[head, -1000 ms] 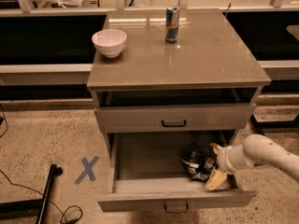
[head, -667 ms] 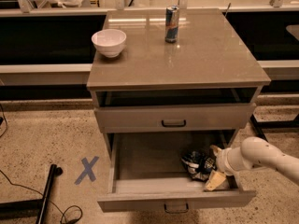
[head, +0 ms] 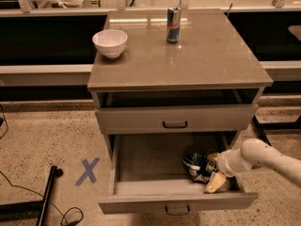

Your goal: Pick blue chip bag from middle drawer and place on counter

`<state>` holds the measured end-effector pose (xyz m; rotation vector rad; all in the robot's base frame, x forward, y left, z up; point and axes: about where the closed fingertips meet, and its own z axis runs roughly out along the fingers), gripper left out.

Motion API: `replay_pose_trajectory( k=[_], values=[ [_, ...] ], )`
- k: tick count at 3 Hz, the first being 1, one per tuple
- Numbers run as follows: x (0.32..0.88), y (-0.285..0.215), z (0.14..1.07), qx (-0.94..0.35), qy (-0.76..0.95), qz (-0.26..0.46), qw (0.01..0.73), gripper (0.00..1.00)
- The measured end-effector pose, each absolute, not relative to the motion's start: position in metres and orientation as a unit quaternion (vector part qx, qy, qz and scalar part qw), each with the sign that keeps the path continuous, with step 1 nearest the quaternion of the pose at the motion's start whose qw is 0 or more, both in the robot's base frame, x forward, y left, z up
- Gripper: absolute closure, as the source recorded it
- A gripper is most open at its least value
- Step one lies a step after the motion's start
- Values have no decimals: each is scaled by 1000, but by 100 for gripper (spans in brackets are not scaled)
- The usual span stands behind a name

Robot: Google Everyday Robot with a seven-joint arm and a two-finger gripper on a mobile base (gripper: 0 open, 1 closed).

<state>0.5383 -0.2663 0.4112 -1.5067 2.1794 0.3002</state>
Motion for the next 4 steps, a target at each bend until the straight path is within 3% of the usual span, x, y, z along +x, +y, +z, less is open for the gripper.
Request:
replay_pose_trajectory(
  k=[2,3,4],
  values=[
    [538,-266,416,-549,794,109,235,82],
    [538,-267,417,-548,794,111,238,100],
    [538,-267,417,-548,794,111,238,100]
  ],
)
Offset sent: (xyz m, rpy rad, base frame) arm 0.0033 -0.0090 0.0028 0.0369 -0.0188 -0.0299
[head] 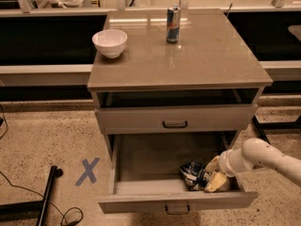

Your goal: Pick blue chip bag from middle drawer and place on counter

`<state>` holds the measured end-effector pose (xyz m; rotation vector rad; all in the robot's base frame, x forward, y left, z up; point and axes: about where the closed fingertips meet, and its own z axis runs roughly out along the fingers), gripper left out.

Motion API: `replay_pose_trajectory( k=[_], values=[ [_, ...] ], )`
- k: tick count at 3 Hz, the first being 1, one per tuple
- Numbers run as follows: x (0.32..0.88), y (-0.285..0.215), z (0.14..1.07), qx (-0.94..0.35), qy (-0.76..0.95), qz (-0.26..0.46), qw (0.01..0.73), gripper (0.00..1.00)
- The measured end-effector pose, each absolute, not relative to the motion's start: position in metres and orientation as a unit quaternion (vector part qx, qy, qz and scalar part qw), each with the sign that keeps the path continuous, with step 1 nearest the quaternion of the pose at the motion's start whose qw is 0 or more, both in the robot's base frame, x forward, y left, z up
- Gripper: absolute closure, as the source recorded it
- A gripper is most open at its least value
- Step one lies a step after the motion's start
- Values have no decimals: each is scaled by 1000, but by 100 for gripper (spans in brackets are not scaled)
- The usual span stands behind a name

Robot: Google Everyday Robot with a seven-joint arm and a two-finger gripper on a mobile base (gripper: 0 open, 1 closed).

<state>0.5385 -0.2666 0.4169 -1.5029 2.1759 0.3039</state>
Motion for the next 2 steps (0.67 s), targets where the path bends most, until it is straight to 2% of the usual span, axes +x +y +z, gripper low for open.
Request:
replay_pose_trajectory(
  k=[1,2],
  values=[
    [538,-267,417,-548,794,111,238,100],
    [538,-267,417,-548,794,111,238,90]
  ],
)
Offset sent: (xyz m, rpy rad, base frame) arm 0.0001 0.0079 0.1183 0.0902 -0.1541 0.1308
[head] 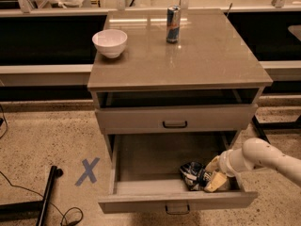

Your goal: Pick blue chip bag from middle drawer and place on counter

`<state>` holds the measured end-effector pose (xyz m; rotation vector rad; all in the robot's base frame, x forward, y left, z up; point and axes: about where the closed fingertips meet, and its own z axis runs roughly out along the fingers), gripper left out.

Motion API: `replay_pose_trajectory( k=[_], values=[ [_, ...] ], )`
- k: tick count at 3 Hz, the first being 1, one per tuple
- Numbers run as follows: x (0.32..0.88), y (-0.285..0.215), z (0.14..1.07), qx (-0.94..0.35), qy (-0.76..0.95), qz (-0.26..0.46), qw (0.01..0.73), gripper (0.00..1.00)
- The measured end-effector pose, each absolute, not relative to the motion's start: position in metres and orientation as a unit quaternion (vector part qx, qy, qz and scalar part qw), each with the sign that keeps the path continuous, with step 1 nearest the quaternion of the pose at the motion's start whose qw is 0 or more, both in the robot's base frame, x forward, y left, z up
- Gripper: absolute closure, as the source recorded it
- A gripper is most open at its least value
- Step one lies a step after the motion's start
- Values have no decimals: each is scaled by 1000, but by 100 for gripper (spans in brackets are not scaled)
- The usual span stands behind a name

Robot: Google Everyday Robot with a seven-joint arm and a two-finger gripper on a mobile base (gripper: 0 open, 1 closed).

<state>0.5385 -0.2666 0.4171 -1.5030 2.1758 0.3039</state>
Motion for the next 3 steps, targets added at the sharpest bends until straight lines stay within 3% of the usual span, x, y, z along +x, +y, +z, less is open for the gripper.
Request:
replay_pose_trajectory(
  k=[1,2,3],
  values=[
    [538,-267,419,-548,794,111,238,72],
    [538,-267,420,-548,794,111,238,41],
    [538,-267,420,-548,794,111,238,18]
  ],
)
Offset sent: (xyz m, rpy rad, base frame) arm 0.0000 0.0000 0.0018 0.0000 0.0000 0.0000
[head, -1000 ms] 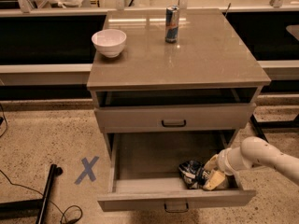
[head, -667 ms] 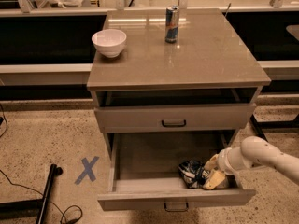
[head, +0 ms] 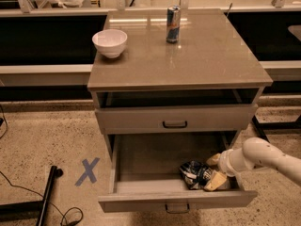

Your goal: Pick blue chip bag from middle drawer and place on counter

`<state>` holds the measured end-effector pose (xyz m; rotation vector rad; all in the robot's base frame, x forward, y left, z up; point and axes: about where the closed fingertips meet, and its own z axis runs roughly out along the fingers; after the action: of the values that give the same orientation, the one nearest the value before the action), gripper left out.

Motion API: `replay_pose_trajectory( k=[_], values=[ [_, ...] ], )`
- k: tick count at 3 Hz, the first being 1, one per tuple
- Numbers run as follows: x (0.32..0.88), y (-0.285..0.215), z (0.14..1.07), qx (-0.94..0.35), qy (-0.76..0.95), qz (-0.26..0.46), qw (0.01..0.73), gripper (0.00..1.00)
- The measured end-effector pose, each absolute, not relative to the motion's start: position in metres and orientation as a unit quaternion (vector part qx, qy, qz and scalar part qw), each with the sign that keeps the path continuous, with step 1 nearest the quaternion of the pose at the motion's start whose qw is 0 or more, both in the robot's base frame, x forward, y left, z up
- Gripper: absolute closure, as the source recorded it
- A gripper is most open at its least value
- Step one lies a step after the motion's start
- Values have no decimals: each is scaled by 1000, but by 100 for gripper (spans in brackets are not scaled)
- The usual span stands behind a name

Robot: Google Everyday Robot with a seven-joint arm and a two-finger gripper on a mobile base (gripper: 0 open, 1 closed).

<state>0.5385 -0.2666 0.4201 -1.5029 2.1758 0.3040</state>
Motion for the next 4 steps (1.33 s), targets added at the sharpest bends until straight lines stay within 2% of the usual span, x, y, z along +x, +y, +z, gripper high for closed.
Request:
replay_pose_trajectory(
  k=[1,2,3,4],
  values=[
    [538,-267,420,-548,794,111,238,0],
    [538,-267,420,-548,794,111,238,0],
    [532,-257,440,-553,785,122,249,15],
    [524,-250,461,-559,777,130,260,18]
  ],
)
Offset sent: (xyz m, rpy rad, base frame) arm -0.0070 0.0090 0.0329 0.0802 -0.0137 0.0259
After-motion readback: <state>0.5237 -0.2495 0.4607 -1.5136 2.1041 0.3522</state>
